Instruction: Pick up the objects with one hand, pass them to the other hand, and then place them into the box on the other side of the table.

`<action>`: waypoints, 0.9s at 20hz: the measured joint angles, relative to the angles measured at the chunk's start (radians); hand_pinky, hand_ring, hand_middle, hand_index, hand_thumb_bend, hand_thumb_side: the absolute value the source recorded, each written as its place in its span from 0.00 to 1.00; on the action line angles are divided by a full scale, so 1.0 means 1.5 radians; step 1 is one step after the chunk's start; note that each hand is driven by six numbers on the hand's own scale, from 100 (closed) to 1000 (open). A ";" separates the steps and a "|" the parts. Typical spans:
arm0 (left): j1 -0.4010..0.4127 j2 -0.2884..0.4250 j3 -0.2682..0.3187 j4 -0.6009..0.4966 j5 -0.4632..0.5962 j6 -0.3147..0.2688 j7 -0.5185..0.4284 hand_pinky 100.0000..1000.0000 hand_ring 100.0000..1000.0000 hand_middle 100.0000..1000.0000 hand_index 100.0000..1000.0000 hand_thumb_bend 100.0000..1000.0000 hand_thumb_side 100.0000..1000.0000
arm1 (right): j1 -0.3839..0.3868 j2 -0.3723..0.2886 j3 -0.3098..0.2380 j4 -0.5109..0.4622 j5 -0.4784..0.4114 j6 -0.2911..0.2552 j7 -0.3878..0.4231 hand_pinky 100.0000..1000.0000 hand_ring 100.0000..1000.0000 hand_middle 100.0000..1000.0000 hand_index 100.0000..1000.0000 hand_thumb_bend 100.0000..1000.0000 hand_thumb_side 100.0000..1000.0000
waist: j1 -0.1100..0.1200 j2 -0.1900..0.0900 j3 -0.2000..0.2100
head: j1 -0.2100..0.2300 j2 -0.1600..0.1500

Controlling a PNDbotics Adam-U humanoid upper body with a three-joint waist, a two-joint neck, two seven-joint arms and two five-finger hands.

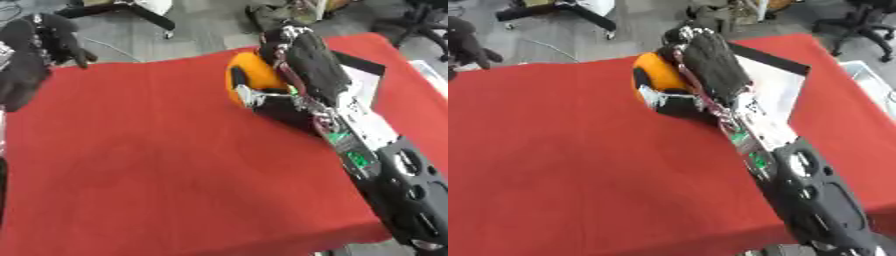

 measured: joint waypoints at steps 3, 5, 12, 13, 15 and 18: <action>0.032 0.001 0.035 -0.016 -0.005 0.003 0.027 0.69 0.44 0.43 0.68 0.30 0.61 | 0.003 -0.037 -0.051 0.049 -0.023 0.032 0.008 0.61 0.45 0.32 0.42 0.00 0.36 | 0.001 0.000 0.003 | -0.017 0.000; 0.053 0.004 0.056 -0.026 -0.007 0.005 0.042 0.69 0.44 0.43 0.68 0.30 0.61 | 0.009 -0.063 -0.086 0.084 -0.037 0.054 0.023 0.70 0.65 0.57 0.74 0.00 0.42 | 0.001 0.000 0.008 | -0.026 0.000; 0.097 0.005 0.107 -0.061 -0.011 0.019 0.075 0.69 0.44 0.43 0.68 0.30 0.61 | 0.017 -0.139 -0.123 0.207 -0.001 0.131 0.095 0.97 0.99 0.98 1.00 0.32 0.67 | -0.001 0.001 0.024 | -0.044 0.000; 0.101 0.004 0.110 -0.065 -0.011 0.021 0.078 0.69 0.44 0.43 0.68 0.30 0.61 | 0.013 -0.146 -0.117 0.226 0.008 0.142 0.107 0.97 0.99 0.98 1.00 0.32 0.66 | -0.001 0.001 0.024 | -0.044 0.000; 0.107 -0.002 0.116 -0.071 -0.011 0.026 0.083 0.69 0.44 0.43 0.68 0.30 0.61 | 0.000 -0.152 -0.109 0.264 0.024 0.159 0.129 0.96 0.98 0.97 1.00 0.31 0.63 | -0.001 0.001 0.024 | -0.044 0.000; 0.116 -0.007 0.122 -0.080 -0.011 0.032 0.087 0.69 0.44 0.43 0.68 0.30 0.61 | -0.030 -0.153 -0.123 0.310 0.040 0.154 0.163 0.93 0.95 0.94 1.00 0.28 0.54 | -0.001 0.001 0.022 | -0.040 0.000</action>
